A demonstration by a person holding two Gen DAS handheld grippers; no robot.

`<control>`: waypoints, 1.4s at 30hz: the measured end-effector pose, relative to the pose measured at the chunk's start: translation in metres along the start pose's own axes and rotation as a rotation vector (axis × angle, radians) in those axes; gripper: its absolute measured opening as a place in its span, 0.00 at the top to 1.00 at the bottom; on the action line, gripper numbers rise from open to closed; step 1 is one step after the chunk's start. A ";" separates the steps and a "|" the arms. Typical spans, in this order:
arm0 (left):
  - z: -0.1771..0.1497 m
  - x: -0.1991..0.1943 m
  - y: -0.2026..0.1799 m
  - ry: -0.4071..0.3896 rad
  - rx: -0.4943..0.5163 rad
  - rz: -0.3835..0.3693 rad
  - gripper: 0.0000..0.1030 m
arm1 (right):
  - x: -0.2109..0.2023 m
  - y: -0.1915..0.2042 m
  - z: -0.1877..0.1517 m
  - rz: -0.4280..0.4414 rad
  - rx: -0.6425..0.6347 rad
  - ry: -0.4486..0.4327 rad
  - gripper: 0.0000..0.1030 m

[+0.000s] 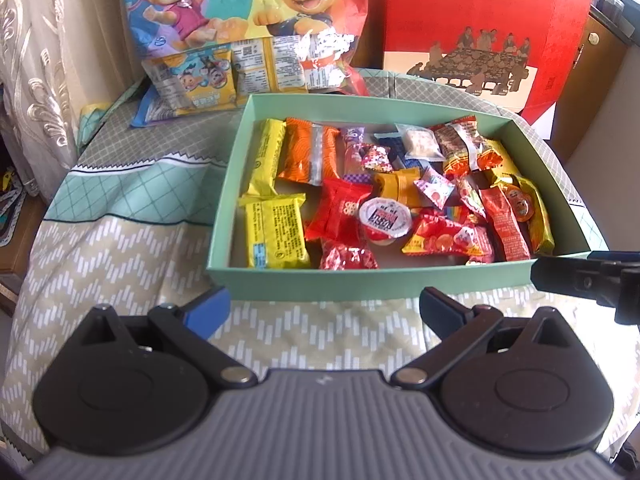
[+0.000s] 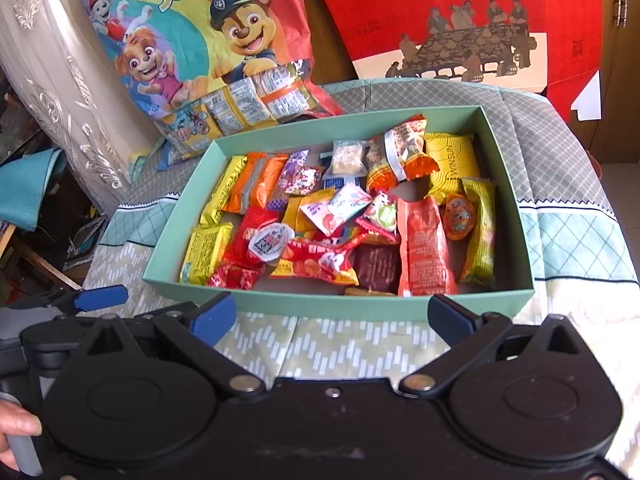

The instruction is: Organize snacks

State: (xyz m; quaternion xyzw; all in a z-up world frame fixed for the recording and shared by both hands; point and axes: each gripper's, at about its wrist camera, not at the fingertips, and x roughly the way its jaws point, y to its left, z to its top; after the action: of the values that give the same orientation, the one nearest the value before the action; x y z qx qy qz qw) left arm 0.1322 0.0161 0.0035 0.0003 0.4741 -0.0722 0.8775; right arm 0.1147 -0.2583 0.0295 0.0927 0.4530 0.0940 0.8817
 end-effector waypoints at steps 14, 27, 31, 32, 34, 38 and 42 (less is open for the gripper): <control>-0.035 -0.001 0.015 0.020 -0.044 0.026 0.00 | 0.008 -0.007 -0.049 -0.049 0.014 0.085 0.00; -0.046 0.009 0.025 0.051 -0.067 0.076 0.00 | 0.019 -0.031 -0.066 -0.134 0.068 0.131 0.00; -0.044 0.010 0.024 0.049 -0.063 0.080 0.00 | 0.020 -0.036 -0.068 -0.144 0.087 0.139 0.00; -0.044 0.011 0.023 0.049 -0.061 0.080 0.00 | 0.020 -0.036 -0.068 -0.145 0.085 0.138 0.00; -0.042 0.011 0.023 0.049 -0.059 0.080 0.00 | 0.019 -0.034 -0.067 -0.147 0.076 0.137 0.00; -0.038 0.011 0.023 0.048 -0.064 0.080 0.00 | 0.019 -0.031 -0.064 -0.161 0.057 0.128 0.00; -0.034 0.010 0.022 0.039 -0.060 0.084 0.00 | 0.017 -0.032 -0.060 -0.177 0.058 0.114 0.00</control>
State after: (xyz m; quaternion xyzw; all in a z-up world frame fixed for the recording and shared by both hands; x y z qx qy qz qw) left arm 0.1120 0.0394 -0.0254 -0.0047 0.4925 -0.0211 0.8701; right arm 0.0782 -0.2801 -0.0260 0.0721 0.5113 0.0080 0.8563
